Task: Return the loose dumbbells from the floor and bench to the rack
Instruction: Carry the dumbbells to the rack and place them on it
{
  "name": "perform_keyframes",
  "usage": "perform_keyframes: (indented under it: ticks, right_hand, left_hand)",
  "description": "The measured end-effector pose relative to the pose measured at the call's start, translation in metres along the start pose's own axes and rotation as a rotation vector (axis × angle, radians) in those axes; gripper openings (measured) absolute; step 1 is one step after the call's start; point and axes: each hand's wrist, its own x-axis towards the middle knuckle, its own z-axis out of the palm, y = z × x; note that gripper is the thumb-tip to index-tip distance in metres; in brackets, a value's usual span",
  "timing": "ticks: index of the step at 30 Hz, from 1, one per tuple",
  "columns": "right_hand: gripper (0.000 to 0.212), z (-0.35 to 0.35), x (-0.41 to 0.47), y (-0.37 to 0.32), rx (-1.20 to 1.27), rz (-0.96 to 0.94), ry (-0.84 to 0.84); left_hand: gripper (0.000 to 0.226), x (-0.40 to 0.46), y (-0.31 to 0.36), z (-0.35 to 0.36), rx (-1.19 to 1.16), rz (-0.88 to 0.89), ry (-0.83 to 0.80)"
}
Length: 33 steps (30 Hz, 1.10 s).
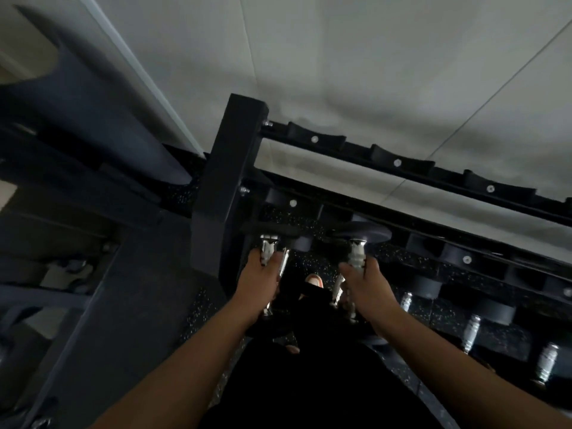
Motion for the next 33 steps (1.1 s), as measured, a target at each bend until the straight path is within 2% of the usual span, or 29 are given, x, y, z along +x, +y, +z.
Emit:
perform_keyframes:
  ticks: [6, 16, 27, 33]
  right_hand:
    - [0.028, -0.026, 0.033, -0.029, -0.018, -0.007, 0.121]
    - [0.015, -0.055, 0.073, -0.062, 0.167, 0.008, 0.197]
    - [0.016, -0.062, 0.103, -0.073, 0.246, 0.044, 0.271]
    - [0.018, -0.067, 0.116, -0.075, 0.230, 0.051, 0.297]
  left_hand:
    - [0.022, 0.044, 0.063, 0.025, 0.019, 0.017, -0.132]
    - [0.023, 0.115, 0.139, 0.054, 0.057, 0.099, -0.189]
    - [0.011, 0.173, 0.165, 0.066, 0.061, 0.133, -0.219]
    - [0.016, 0.184, 0.158, 0.071, 0.068, 0.120, -0.197]
